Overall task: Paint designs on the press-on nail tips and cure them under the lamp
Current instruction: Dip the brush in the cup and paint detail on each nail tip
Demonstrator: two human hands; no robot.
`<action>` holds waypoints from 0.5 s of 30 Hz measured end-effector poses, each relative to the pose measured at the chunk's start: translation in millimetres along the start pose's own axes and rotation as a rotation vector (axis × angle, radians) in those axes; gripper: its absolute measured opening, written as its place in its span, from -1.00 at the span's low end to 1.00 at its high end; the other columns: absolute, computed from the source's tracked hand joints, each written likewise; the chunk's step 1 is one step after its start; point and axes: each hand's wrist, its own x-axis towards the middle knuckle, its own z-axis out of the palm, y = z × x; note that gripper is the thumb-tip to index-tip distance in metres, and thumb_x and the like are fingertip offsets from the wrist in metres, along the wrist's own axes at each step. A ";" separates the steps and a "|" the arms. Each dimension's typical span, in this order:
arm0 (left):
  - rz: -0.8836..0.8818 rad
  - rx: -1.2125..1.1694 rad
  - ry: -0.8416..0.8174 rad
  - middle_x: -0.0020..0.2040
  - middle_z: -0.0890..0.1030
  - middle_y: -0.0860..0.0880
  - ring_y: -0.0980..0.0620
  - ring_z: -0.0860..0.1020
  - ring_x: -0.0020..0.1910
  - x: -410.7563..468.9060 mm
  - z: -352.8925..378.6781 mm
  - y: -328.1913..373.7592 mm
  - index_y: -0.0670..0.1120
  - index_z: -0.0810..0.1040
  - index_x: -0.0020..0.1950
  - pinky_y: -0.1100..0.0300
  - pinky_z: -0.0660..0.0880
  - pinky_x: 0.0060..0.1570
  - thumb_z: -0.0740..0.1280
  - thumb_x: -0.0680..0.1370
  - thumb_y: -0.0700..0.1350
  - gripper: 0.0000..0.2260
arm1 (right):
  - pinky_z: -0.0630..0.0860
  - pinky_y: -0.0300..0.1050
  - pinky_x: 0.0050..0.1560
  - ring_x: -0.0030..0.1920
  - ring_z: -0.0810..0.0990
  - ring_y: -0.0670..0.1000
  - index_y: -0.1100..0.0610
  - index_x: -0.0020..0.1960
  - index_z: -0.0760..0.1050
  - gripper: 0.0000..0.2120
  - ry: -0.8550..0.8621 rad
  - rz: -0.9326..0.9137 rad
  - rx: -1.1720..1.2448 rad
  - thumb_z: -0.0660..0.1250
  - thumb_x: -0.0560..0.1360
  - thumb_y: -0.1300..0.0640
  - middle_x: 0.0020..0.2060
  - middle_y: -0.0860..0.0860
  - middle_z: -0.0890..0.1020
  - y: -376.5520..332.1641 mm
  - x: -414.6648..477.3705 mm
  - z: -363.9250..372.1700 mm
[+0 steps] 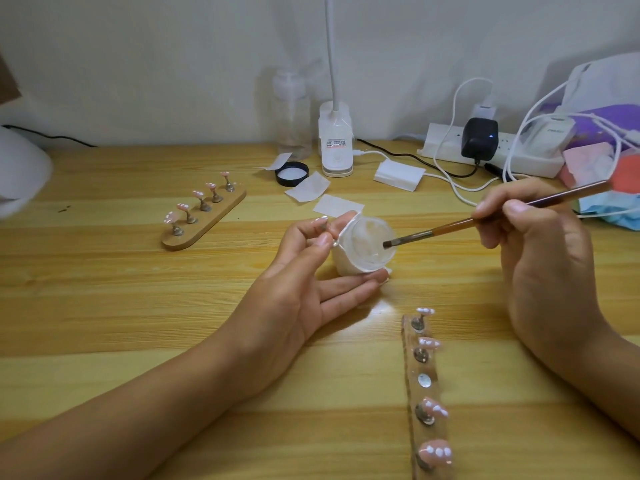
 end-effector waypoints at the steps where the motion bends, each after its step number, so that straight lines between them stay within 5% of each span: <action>1: -0.004 -0.004 0.002 0.37 0.52 0.07 -0.33 0.59 0.16 0.1 0.7 0.2 0.01 0.39 0.08 -0.06 0.51 0.21 0.21 0.60 -0.08 -0.93 | 0.38 -0.28 -0.12 -0.24 0.41 -0.09 -0.07 -0.18 0.54 -0.74 -0.001 0.002 0.000 0.11 0.51 0.16 -0.27 -0.09 0.50 0.1 -0.1 -0.3; 15: -0.059 -0.154 0.068 0.37 0.51 -0.09 -0.45 0.57 0.12 3.1 0.0 7.0 -0.06 0.39 0.04 -0.07 0.54 0.17 0.27 0.57 -0.12 -0.91 | 0.36 -0.26 -0.13 -0.23 0.40 -0.09 -0.08 -0.20 0.54 -0.73 0.023 0.029 0.021 0.12 0.51 0.16 -0.28 -0.11 0.50 3.5 2.5 -4.1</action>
